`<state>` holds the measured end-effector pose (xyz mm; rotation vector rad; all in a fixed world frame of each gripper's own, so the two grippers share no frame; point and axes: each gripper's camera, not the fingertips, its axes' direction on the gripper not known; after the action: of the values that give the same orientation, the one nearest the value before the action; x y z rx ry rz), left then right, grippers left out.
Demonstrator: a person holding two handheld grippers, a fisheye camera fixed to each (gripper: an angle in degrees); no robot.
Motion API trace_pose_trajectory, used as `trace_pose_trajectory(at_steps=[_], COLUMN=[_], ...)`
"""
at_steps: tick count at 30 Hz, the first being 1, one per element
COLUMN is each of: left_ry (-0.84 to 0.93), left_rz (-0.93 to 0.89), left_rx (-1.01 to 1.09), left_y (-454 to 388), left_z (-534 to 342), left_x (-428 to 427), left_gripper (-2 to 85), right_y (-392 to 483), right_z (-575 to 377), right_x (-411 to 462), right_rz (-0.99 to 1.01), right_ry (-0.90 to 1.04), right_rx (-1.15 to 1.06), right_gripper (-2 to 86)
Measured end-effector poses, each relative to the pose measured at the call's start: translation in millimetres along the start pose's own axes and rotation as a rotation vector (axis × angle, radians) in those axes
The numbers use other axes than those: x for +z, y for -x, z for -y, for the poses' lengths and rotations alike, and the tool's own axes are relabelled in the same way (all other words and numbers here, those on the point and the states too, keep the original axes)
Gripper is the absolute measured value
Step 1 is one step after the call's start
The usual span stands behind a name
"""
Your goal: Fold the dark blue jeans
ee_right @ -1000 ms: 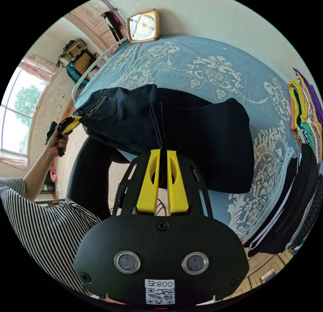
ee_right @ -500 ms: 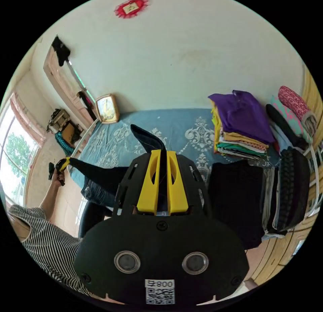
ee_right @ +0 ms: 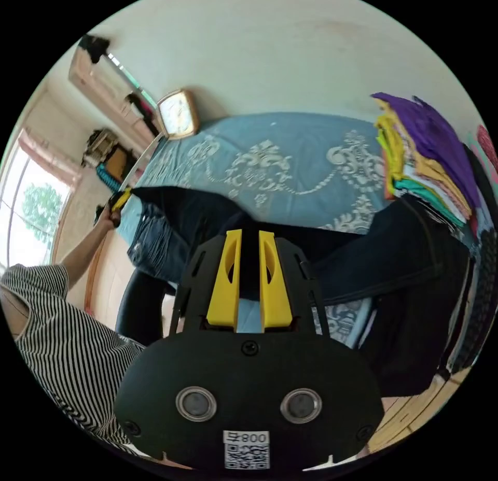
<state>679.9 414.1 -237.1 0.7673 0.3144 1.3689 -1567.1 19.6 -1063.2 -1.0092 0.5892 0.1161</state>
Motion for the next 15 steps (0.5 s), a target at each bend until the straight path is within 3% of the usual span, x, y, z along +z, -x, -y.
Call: trace_pose_trajectory(at_steps=[3, 5, 10, 15], left_ry=[0.025, 0.046, 0.084, 0.095], left_rz=[0.016, 0.032, 0.032, 0.004], left_rx=[0.029, 0.047, 0.064, 0.054], left_y=[-4, -8, -10, -3], left_z=[6, 9, 18, 22], left_x=[0, 1, 2, 0], left_gripper=[1.7, 1.7, 1.6, 1.6], right_y=[86, 136, 165, 157], right_z=[-4, -11, -23, -24], right_x=[80, 132, 207, 221], right_rz=[0.102, 0.038, -0.079, -0.133], right_ry=[0.193, 0.289, 0.442, 0.432], right_rx=[-0.259, -0.414, -0.486, -0.483], right_gripper=[7.3, 7.9, 9.3, 6.9])
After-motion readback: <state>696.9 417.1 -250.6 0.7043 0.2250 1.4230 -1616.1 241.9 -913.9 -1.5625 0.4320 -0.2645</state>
